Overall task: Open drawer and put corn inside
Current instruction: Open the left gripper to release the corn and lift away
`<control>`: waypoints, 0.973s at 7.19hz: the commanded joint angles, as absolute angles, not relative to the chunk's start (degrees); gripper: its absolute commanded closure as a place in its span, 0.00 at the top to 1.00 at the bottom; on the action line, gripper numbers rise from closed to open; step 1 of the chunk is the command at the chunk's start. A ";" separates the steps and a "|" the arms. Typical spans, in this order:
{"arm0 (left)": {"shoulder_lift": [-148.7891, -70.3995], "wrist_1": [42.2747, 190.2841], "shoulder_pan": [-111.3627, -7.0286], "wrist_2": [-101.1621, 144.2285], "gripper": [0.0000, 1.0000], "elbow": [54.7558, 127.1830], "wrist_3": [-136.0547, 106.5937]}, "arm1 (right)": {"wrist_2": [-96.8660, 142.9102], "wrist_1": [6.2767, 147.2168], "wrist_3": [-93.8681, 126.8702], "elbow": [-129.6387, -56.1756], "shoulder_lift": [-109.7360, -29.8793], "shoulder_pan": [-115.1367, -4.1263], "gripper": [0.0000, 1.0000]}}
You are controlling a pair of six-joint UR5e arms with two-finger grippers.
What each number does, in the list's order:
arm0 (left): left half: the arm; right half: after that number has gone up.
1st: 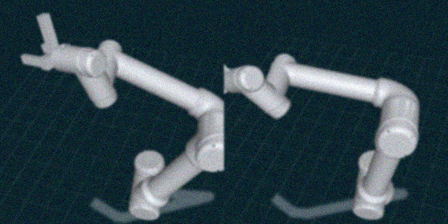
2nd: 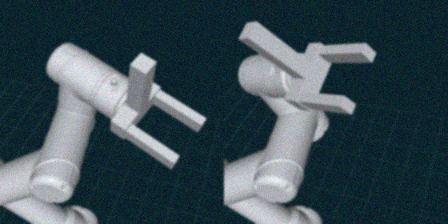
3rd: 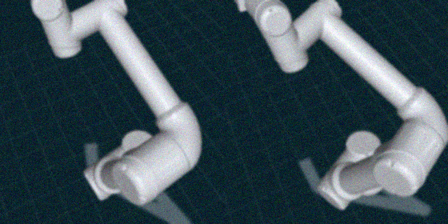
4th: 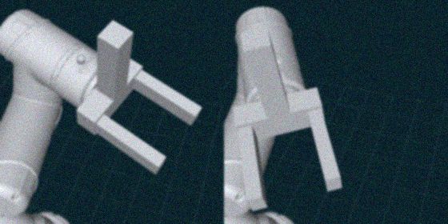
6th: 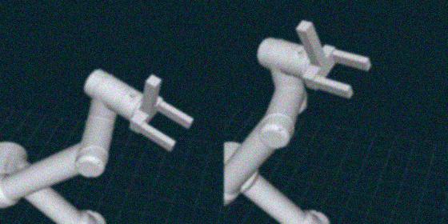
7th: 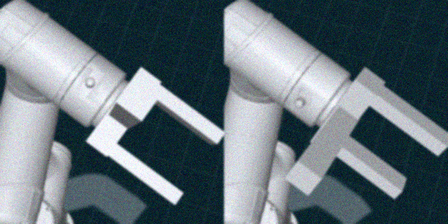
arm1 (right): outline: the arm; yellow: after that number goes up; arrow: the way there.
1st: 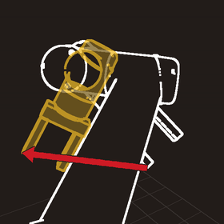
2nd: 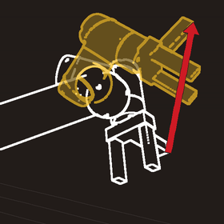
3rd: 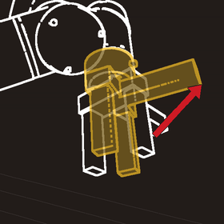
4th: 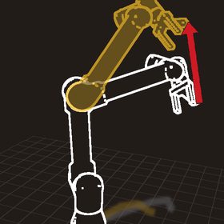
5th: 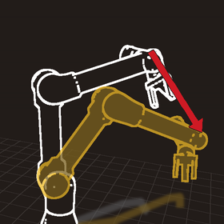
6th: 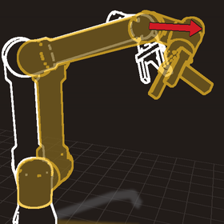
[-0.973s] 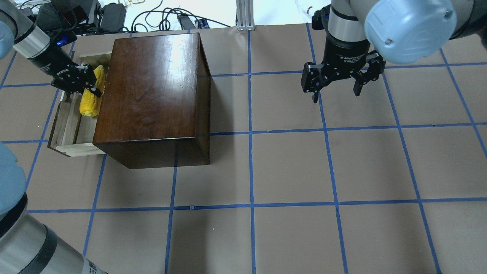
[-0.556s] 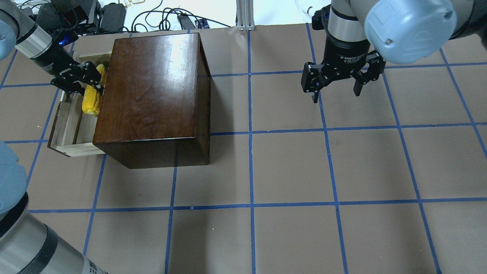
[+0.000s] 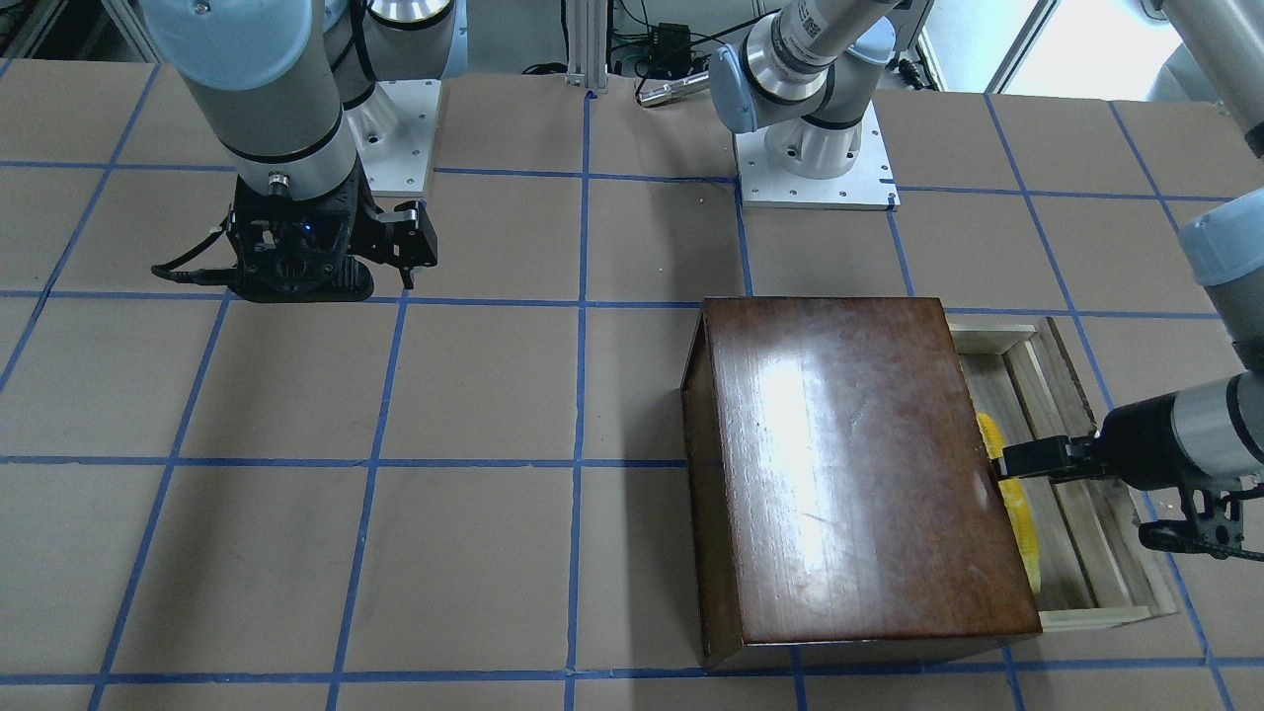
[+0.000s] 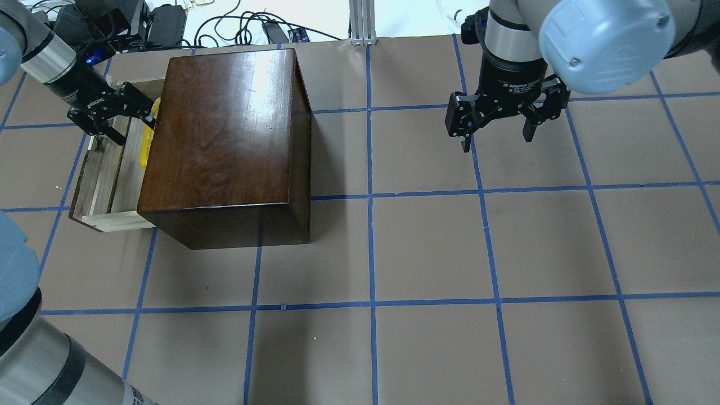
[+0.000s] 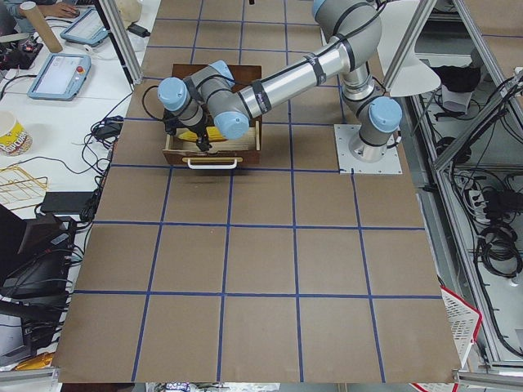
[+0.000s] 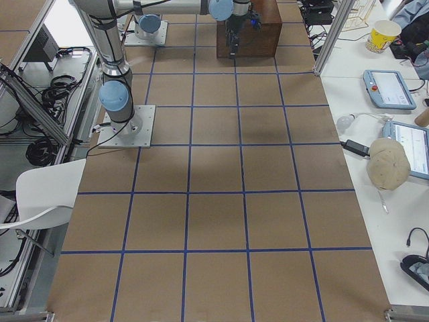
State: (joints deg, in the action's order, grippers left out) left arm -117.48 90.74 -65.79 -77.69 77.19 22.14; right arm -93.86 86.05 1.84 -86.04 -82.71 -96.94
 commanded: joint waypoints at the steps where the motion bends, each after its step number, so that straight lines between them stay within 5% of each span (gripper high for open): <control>1: -115.67 91.05 -65.92 -78.05 1.00 76.82 21.97 | -93.78 86.04 1.85 -86.04 -82.71 -96.94 1.00; 7: -110.66 95.71 -74.67 -90.00 1.00 70.58 15.77 | -93.78 86.04 1.84 -86.04 -82.71 -96.94 1.00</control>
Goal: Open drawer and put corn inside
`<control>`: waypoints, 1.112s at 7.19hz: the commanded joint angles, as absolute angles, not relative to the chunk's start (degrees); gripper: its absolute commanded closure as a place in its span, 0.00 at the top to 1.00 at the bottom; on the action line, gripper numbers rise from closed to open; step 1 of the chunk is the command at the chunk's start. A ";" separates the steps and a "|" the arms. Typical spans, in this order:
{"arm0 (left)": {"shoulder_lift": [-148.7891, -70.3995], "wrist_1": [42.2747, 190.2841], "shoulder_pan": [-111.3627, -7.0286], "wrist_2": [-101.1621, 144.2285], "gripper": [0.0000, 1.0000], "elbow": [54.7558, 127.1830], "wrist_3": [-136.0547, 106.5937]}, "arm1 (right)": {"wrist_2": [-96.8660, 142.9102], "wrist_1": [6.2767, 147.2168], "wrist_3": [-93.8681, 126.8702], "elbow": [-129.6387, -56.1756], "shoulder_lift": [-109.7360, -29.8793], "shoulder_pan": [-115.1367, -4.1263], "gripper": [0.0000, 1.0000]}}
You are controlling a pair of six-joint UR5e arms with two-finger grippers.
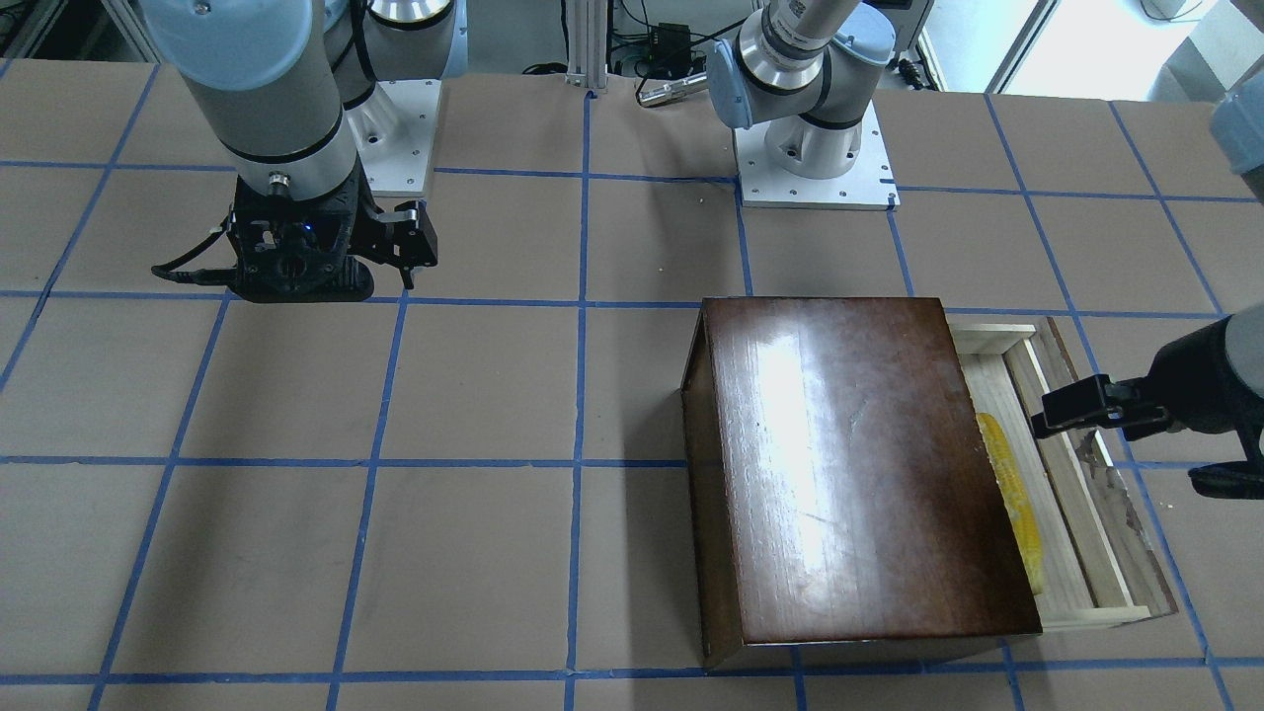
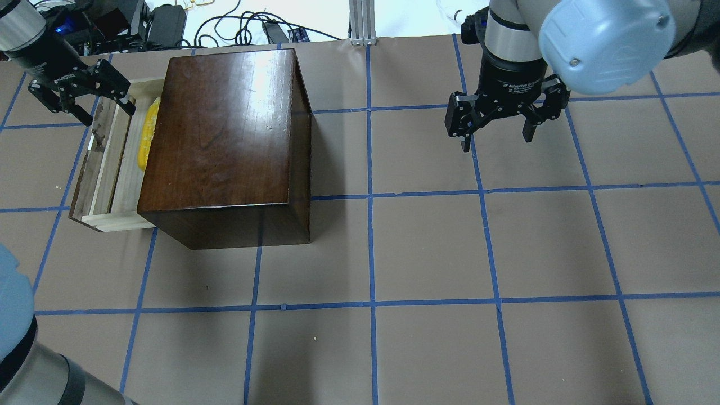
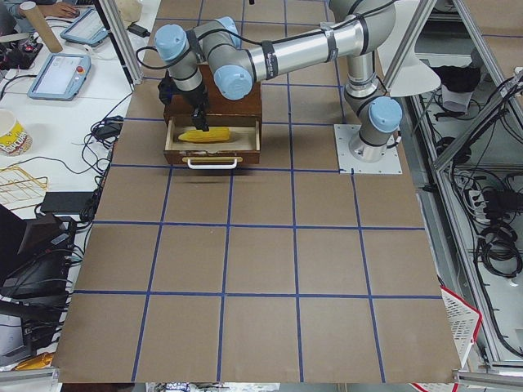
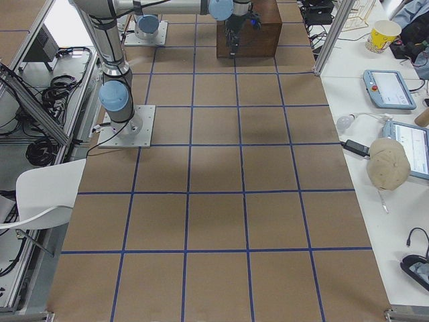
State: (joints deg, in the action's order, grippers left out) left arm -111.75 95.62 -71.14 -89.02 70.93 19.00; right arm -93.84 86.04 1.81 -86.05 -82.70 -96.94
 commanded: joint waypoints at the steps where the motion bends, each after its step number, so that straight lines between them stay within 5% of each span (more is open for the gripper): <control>1: -109.52 95.63 -78.62 -89.91 1.00 71.01 10.51 | -93.78 86.04 1.85 -86.04 -82.71 -96.94 1.00; 8: -101.61 94.14 -88.51 -89.73 1.00 79.96 4.30 | -93.78 86.04 1.85 -86.04 -82.71 -96.94 1.00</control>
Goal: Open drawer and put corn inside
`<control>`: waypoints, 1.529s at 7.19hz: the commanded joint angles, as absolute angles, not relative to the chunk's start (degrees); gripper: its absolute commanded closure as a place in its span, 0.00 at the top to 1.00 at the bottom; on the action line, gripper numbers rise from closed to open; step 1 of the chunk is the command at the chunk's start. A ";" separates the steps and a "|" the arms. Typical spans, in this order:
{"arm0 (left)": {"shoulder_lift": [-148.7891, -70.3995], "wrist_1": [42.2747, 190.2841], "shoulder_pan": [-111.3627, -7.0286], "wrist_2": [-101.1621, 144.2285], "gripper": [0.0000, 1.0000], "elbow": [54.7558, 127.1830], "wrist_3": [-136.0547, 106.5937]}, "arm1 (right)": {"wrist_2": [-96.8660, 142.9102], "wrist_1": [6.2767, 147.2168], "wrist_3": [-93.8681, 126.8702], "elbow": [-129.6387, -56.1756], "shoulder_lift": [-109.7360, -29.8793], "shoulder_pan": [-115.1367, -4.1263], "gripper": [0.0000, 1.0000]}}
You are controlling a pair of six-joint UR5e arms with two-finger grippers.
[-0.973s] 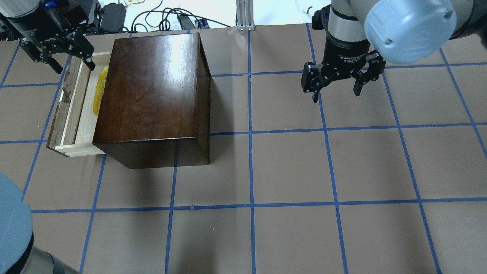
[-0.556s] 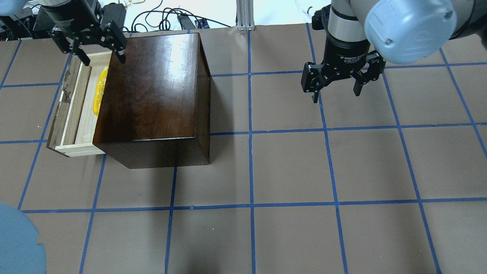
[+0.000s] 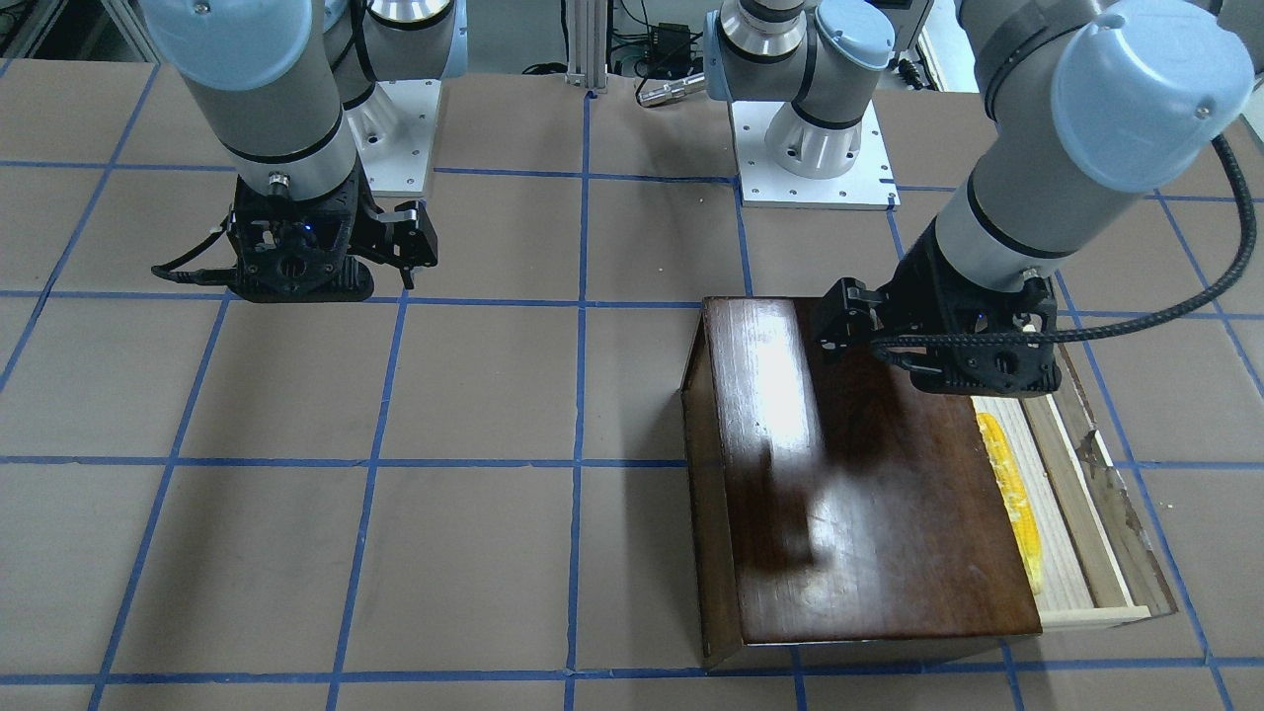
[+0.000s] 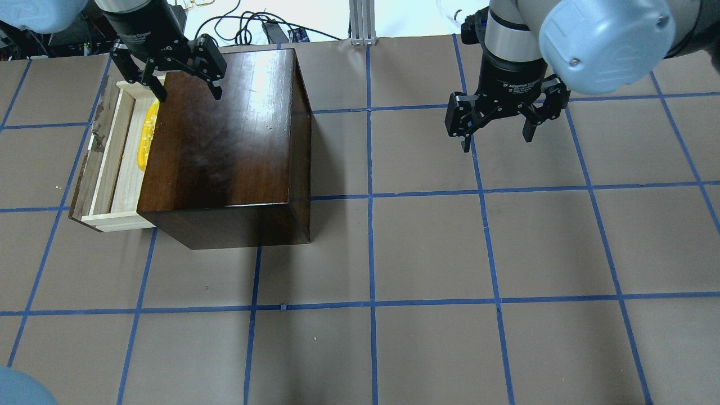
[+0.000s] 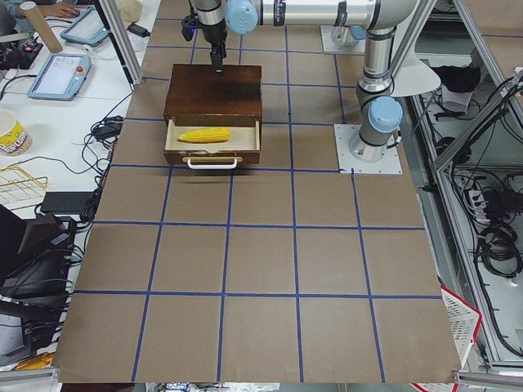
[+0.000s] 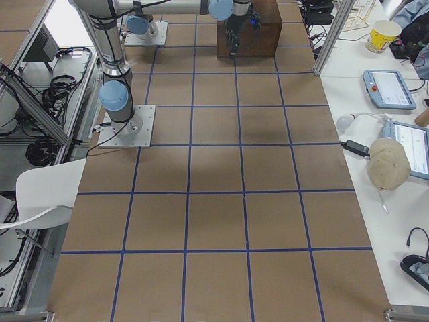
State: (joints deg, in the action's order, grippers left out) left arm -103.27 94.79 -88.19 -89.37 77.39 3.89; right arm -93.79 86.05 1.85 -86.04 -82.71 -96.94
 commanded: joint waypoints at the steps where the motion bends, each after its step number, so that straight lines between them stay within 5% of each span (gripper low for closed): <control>1: -100.21 93.52 -88.51 -89.82 1.00 82.33 3.61 | -93.78 86.04 1.85 -86.04 -82.71 -96.94 1.00; 4: -93.36 91.42 -88.51 -89.82 1.00 89.72 3.43 | -93.78 86.04 1.85 -86.04 -82.71 -96.94 1.00; 11: -92.46 91.14 -88.33 -89.91 1.00 91.05 3.60 | -93.78 86.04 1.76 -86.04 -82.71 -96.94 1.00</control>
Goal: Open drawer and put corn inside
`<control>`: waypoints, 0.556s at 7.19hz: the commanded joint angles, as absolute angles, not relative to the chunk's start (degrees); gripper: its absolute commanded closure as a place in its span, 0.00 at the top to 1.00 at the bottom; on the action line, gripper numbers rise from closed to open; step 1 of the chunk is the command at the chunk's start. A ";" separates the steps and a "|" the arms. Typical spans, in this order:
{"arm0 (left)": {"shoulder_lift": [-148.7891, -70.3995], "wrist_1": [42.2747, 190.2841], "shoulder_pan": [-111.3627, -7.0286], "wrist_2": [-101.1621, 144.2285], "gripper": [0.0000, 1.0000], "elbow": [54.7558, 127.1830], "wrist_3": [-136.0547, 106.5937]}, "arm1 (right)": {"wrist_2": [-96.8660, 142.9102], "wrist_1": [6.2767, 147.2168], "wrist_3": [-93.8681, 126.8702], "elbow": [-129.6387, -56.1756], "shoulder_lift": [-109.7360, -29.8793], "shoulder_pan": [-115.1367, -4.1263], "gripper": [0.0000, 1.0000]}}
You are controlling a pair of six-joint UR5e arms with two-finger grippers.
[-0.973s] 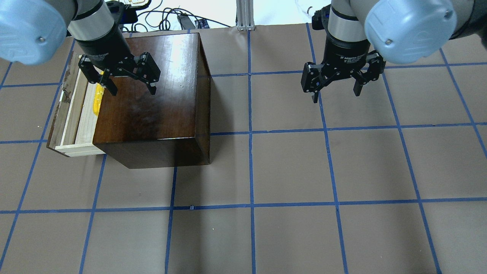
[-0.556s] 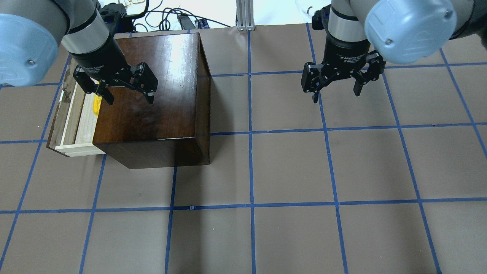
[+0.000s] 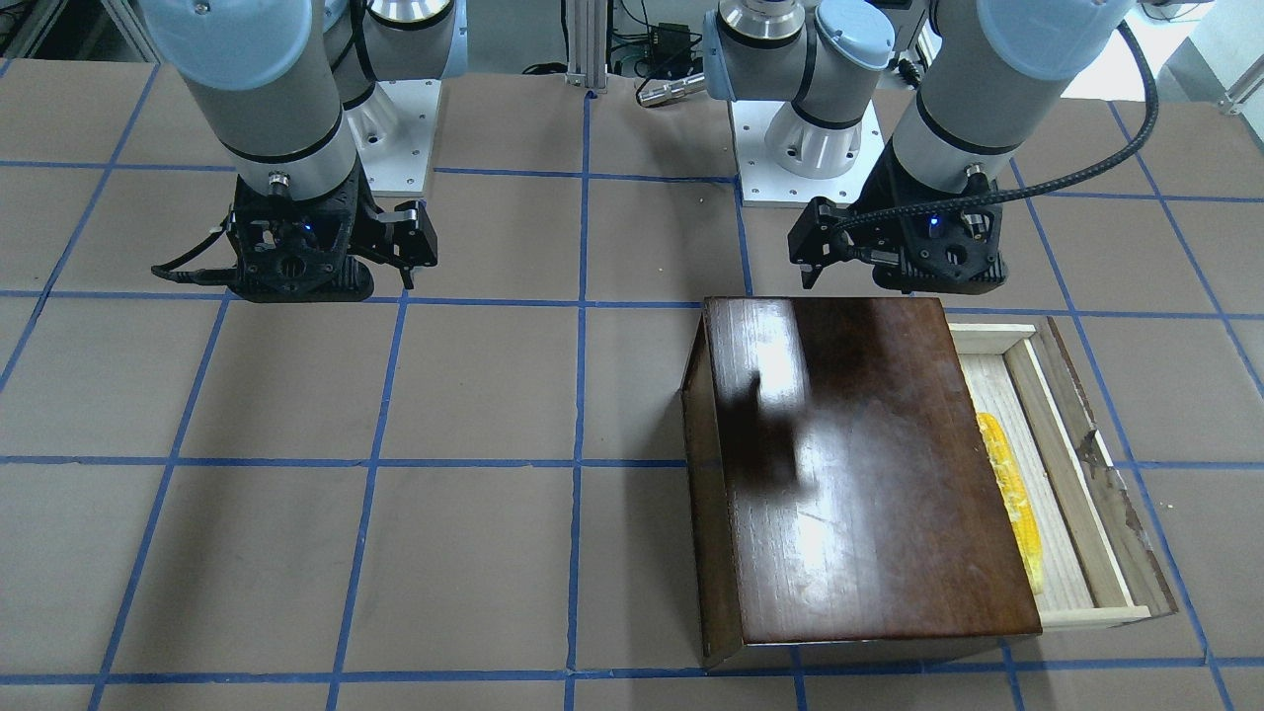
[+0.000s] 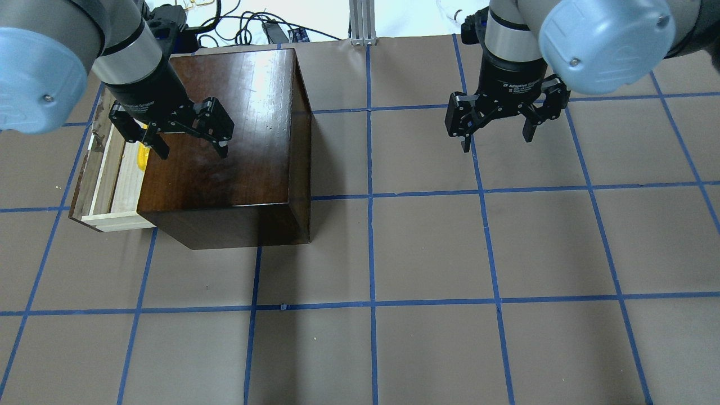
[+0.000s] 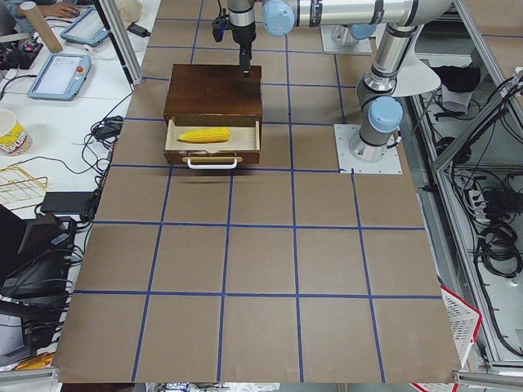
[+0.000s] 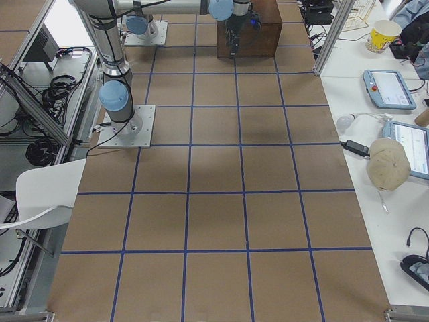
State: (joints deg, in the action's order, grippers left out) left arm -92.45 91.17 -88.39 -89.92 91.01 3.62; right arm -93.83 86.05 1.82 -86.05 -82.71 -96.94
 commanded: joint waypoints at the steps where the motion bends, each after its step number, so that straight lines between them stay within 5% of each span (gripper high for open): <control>1: -92.37 91.14 -88.33 -89.83 1.00 91.14 3.52 | -93.78 86.04 1.84 -86.04 -82.71 -96.94 1.00; 4: -92.29 90.97 -87.80 -89.65 1.00 90.97 3.52 | -93.87 86.04 1.85 -86.04 -82.71 -96.94 1.00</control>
